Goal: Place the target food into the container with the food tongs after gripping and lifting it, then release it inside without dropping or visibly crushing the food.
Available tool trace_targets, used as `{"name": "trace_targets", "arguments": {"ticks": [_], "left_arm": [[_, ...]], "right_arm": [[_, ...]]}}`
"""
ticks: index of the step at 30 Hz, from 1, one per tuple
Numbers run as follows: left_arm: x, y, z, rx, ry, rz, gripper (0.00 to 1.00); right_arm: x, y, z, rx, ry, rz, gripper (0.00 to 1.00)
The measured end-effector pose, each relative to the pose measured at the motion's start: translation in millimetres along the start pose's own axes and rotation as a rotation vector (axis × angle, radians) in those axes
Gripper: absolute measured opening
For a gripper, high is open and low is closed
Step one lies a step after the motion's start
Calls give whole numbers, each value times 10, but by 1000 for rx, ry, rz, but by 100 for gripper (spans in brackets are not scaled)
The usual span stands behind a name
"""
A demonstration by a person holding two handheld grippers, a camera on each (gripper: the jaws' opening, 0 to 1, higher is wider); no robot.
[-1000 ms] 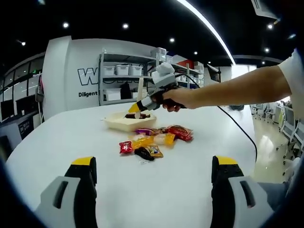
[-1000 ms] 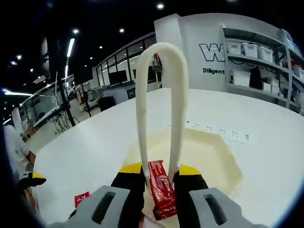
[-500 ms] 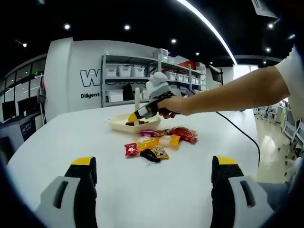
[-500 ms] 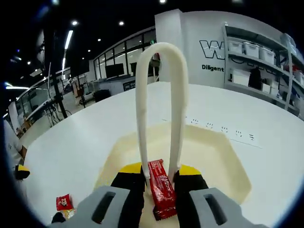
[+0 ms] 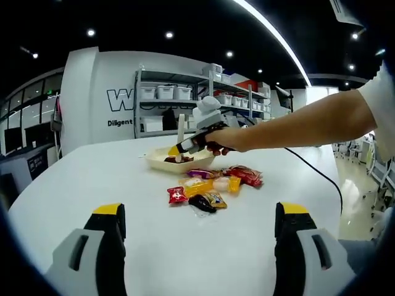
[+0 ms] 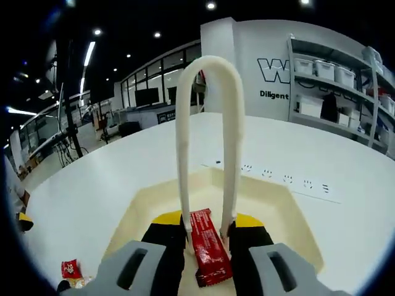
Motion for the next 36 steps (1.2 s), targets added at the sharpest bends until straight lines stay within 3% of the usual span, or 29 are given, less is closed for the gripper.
{"name": "trace_targets", "arguments": {"ticks": [8,21,31,36], "left_arm": [[-16,21,-20,-1,-1,-5,99],[9,60,-88,-23,5,7,99],[16,134,-271,-39,-7,5,99],[-25,131,-286,-49,-26,-10,99]], "right_arm": [[-144,189,1,8,-16,-41,18],[-170,916,214,-69,-27,-56,17],[273,1529,490,-110,-35,-11,18],[583,1667,494,-68,-35,41,18]]}}
Point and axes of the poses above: the point that each gripper's makers call its tool centre point, and the gripper's own axes: y roughly backward along the fingers, z roughly to its left, x roughly out of its underside, the point moved 8 cm from there along y, roughly backward along the fingers, and after that the axes turned 4 degrees about z, right-handed, at the moved point
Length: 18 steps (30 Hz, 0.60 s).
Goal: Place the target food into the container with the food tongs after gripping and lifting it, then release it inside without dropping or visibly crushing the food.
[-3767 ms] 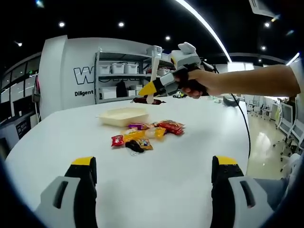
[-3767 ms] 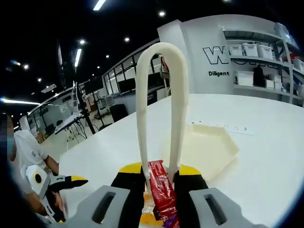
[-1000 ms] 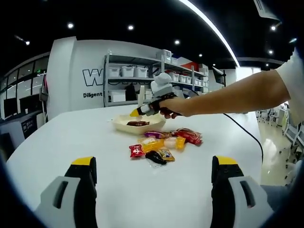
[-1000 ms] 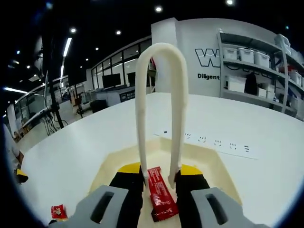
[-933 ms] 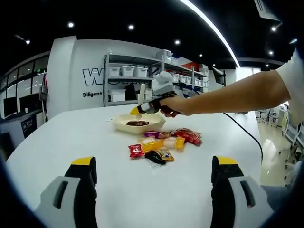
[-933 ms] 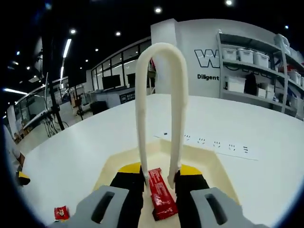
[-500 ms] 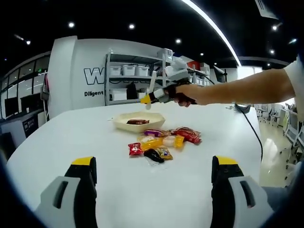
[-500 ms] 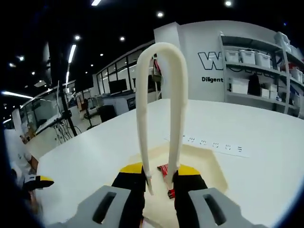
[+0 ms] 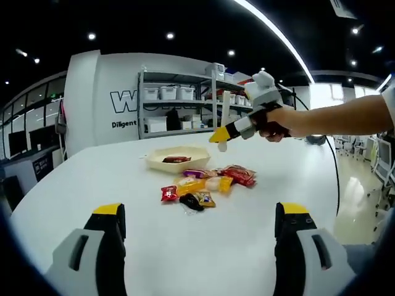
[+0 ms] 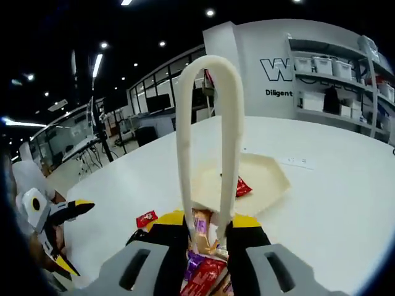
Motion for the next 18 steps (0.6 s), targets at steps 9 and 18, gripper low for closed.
{"name": "trace_targets", "arguments": {"ticks": [9,18], "left_arm": [[-53,5,-14,7,-8,-17,99],[-21,-15,1,7,2,-10,99]], "right_arm": [[207,-34,-156,24,-62,24,18],[256,-10,-114,34,-48,46,18]]}}
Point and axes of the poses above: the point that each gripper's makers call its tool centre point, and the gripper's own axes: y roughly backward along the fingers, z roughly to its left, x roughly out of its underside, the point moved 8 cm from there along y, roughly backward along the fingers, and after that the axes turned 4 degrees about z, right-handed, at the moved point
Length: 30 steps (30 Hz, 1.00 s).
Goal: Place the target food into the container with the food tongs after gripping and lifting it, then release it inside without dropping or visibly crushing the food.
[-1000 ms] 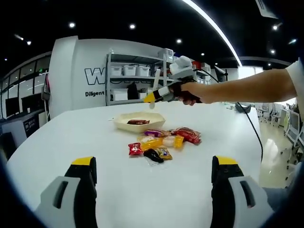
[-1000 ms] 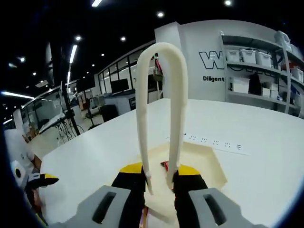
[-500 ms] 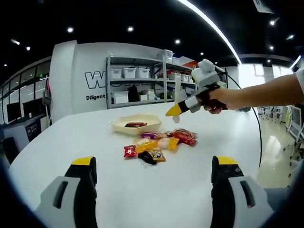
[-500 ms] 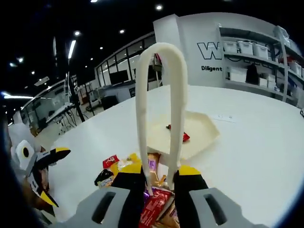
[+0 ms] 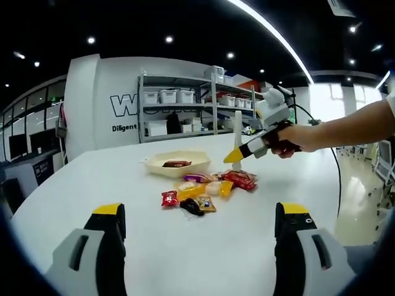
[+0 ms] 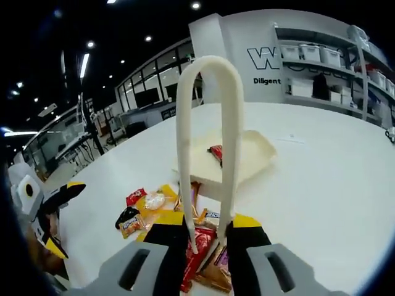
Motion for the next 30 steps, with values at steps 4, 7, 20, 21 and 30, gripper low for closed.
{"name": "trace_targets", "arguments": {"ticks": [4,7,20,21,30], "left_arm": [[7,-4,-14,2,0,1,99],[-1,1,-14,2,0,-1,99],[-35,40,-12,-3,-5,-6,99],[-38,43,-7,-4,-5,-7,99],[-43,52,-3,-8,-2,-6,99]], "right_arm": [[34,29,-17,15,3,7,19],[48,50,-13,18,-5,7,19],[66,65,-83,107,-1,6,20],[64,62,-93,111,-4,5,20],[40,-11,-97,163,2,17,22]]}}
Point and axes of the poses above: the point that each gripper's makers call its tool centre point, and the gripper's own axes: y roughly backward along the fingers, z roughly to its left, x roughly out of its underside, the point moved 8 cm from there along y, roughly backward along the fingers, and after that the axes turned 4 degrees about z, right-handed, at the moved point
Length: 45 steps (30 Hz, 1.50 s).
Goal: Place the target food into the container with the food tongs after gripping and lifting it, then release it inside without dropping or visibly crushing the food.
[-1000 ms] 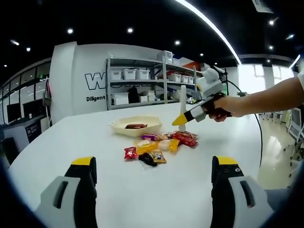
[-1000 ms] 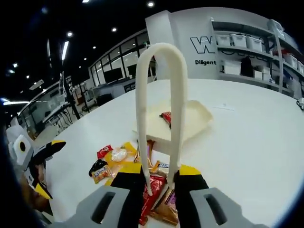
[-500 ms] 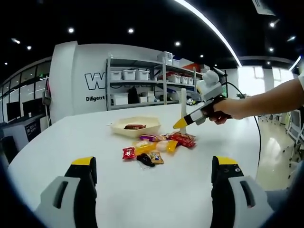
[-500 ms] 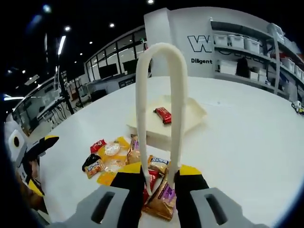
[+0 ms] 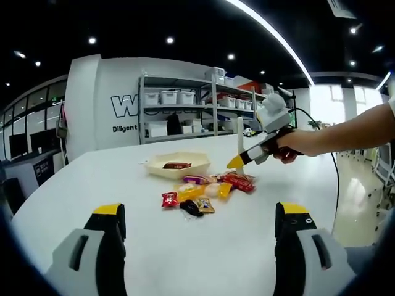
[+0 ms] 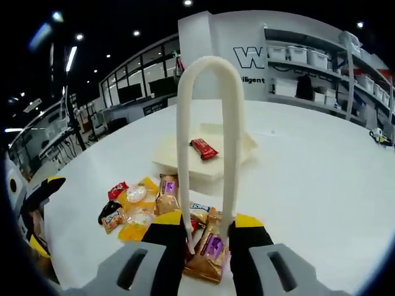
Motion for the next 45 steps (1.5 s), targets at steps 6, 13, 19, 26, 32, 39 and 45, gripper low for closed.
{"name": "trace_targets", "arguments": {"ticks": [6,13,19,26,32,39,45], "left_arm": [[-3,5,3,-2,-5,3,99],[-21,9,14,-5,-6,0,99],[-24,14,9,-6,-6,-2,99],[-34,15,-7,-3,-8,-1,99],[-56,11,-12,-1,-13,-2,99],[-37,-10,-13,0,-19,10,99],[-16,-11,-3,-2,-18,19,99]], "right_arm": [[-39,-19,-28,66,23,3,23],[13,-40,-93,92,-62,5,24],[-2,-71,-72,103,-63,16,24],[-19,-112,-21,128,-22,63,23],[-2,-114,21,140,9,77,20],[-34,-108,-70,123,-62,89,12],[-106,-2,-96,77,-116,56,12]]}}
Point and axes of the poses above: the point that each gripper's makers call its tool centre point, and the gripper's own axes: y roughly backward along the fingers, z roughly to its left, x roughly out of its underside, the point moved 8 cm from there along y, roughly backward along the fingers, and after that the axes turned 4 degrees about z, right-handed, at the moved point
